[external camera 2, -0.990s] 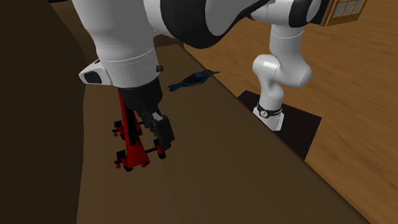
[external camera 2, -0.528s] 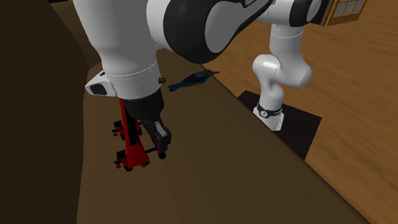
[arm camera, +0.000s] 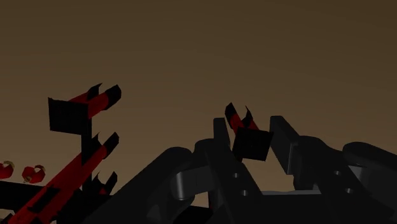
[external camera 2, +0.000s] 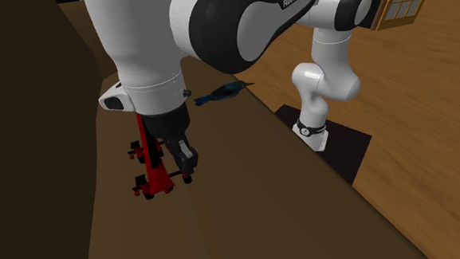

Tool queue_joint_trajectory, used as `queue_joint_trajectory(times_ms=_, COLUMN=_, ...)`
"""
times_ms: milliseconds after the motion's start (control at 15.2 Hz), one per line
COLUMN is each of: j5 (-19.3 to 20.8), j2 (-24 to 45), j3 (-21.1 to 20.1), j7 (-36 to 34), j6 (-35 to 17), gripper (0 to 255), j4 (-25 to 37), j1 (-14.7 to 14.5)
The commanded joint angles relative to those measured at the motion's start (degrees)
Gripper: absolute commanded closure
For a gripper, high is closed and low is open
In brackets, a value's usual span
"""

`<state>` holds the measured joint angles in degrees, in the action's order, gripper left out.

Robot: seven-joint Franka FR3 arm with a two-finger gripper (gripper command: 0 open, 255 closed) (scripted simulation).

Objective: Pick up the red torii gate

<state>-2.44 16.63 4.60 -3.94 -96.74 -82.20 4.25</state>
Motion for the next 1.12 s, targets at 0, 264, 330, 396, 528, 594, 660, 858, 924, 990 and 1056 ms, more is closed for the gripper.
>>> queue_joint_trajectory(times_ms=0, j5=0.0, j2=0.1, j3=0.0, j7=0.0, j6=0.8, gripper=255, j4=0.9, j1=0.0)
queue_joint_trajectory(times_ms=264, j5=0.0, j2=0.6, j3=0.0, j7=0.0, j6=4.1, gripper=255, j4=4.6, j1=0.1)
queue_joint_trajectory(times_ms=330, j5=0.0, j2=0.7, j3=0.0, j7=-0.1, j6=4.9, gripper=255, j4=5.7, j1=0.1)
queue_joint_trajectory(times_ms=396, j5=-0.1, j2=0.9, j3=0.0, j7=-0.1, j6=5.8, gripper=255, j4=6.7, j1=0.2)
queue_joint_trajectory(times_ms=528, j5=-0.1, j2=1.4, j3=0.0, j7=-0.1, j6=7.6, gripper=255, j4=8.9, j1=0.2)
queue_joint_trajectory(times_ms=594, j5=-0.1, j2=1.6, j3=0.0, j7=-0.1, j6=8.5, gripper=255, j4=10.0, j1=0.2)
queue_joint_trajectory(times_ms=660, j5=-0.1, j2=1.9, j3=0.0, j7=-0.1, j6=9.4, gripper=255, j4=11.2, j1=0.3)
queue_joint_trajectory(times_ms=858, j5=-0.2, j2=2.9, j3=0.1, j7=-0.2, j6=12.2, gripper=255, j4=15.1, j1=0.4)
queue_joint_trajectory(times_ms=924, j5=-0.3, j2=3.3, j3=0.1, j7=-0.2, j6=13.2, gripper=255, j4=16.5, j1=0.4)
queue_joint_trajectory(times_ms=990, j5=-0.3, j2=3.3, j3=0.1, j7=-0.2, j6=13.4, gripper=255, j4=16.7, j1=0.4)
queue_joint_trajectory(times_ms=1056, j5=-0.3, j2=3.4, j3=0.1, j7=-0.2, j6=13.4, gripper=255, j4=16.7, j1=0.4)
